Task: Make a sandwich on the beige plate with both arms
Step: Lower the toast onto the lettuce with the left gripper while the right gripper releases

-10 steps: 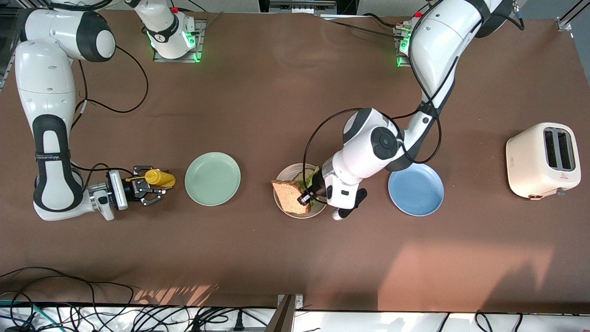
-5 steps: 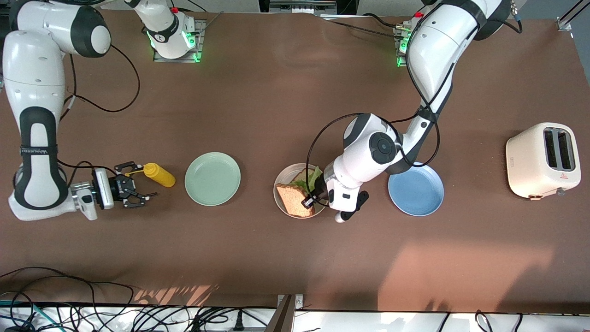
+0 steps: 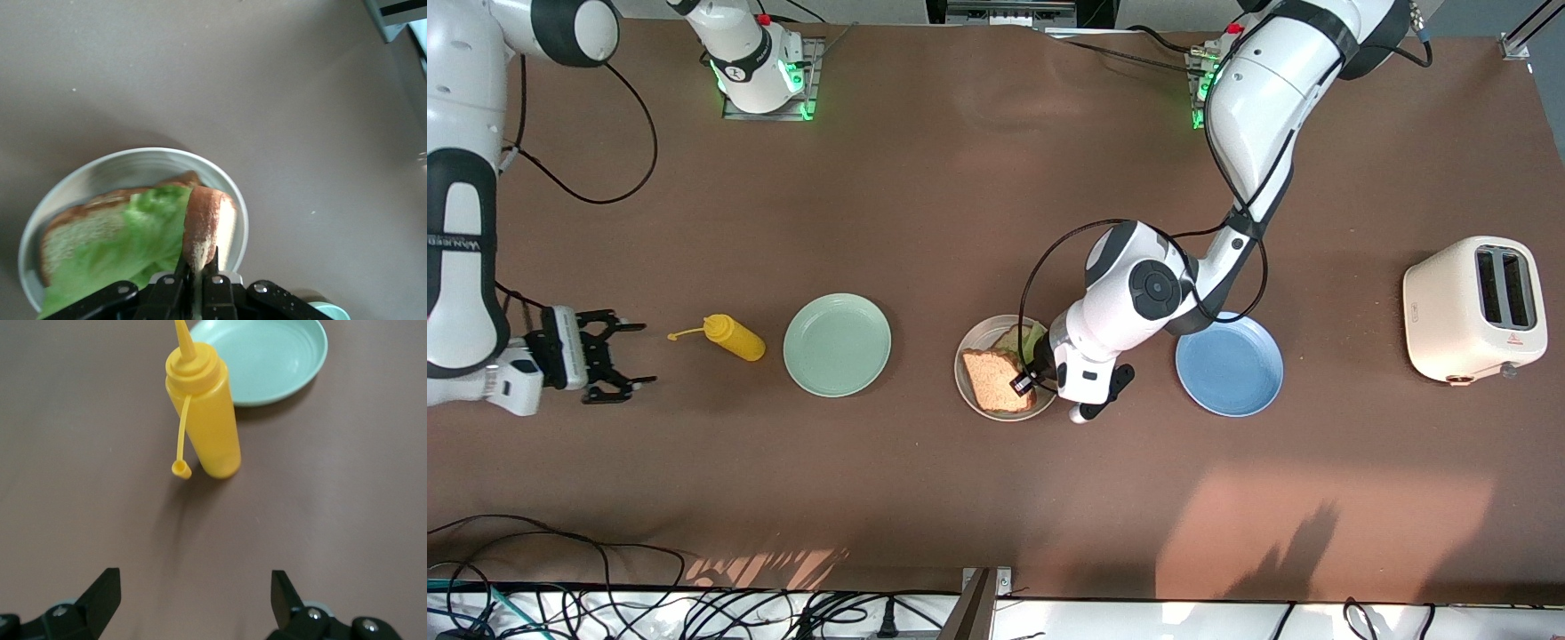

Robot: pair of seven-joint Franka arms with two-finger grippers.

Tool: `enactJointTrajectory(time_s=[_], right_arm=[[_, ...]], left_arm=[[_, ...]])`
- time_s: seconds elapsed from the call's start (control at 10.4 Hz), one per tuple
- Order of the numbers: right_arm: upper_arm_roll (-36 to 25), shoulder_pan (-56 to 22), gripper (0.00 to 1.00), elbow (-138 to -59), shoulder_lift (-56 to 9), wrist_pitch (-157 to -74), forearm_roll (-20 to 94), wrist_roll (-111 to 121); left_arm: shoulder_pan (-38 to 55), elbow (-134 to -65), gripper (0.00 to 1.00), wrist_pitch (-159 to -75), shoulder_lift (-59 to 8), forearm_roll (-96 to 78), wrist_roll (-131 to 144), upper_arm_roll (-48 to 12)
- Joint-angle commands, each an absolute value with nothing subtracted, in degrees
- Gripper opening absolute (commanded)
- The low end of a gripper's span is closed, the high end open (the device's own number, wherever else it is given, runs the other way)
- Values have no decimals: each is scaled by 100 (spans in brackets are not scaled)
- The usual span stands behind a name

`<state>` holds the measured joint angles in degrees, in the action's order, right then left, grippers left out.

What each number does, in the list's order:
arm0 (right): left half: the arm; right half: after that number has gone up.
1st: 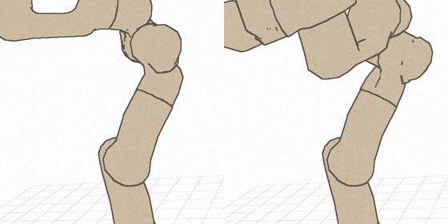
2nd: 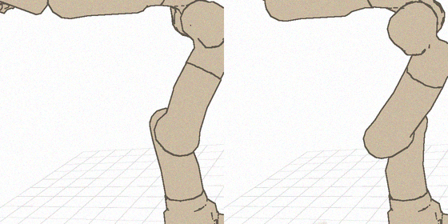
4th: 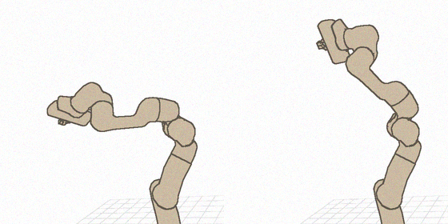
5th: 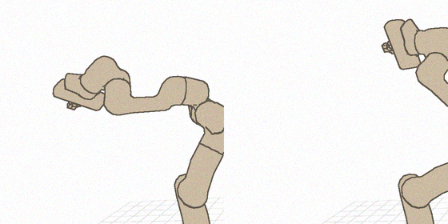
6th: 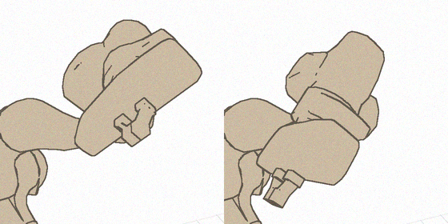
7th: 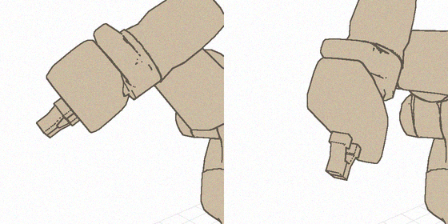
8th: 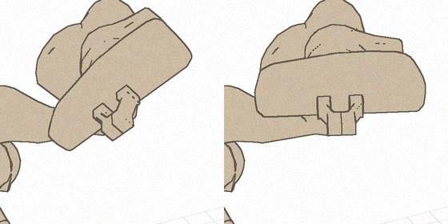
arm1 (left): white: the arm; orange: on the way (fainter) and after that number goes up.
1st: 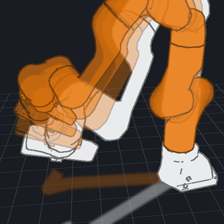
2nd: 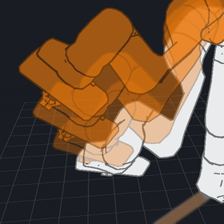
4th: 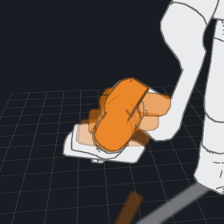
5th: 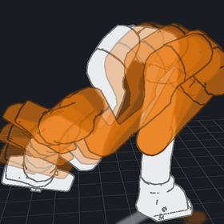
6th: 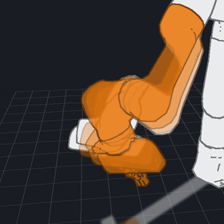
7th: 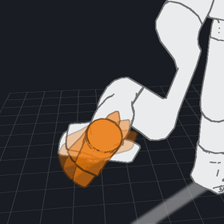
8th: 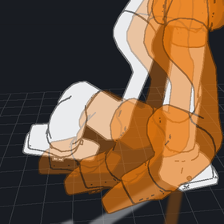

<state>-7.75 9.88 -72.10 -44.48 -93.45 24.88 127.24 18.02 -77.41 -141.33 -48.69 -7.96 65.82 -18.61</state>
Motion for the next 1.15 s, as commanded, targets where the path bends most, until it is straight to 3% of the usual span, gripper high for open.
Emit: enactJointTrajectory(time_s=[0.0, 0.29, 0.58, 0.67, 1.06], right_arm=[[-826, 853, 100, -8137, -3387, -9895, 1823, 11994], [-791, 538, 100, -8428, -2490, -9958, 899, 9833], [-773, 440, 100, -8945, -1822, -10054, 905, 7722], [-773, 352, 100, -9113, -1602, -10307, 914, 6977], [-773, 9, 100, -9579, -863, -10319, 844, 3059]], left_arm=[[1811, -8155, 11, -14054, -4773, -642, 6618, -1846], [1784, -8165, 53, -13607, -4772, -642, 6627, -1846], [1758, -8165, 94, -13185, -4746, -642, 6618, -1846], [1723, -8156, 100, -13027, -4720, -633, 6601, -1846], [1154, -8104, 100, -12254, -4072, -624, 6365, -1819]])
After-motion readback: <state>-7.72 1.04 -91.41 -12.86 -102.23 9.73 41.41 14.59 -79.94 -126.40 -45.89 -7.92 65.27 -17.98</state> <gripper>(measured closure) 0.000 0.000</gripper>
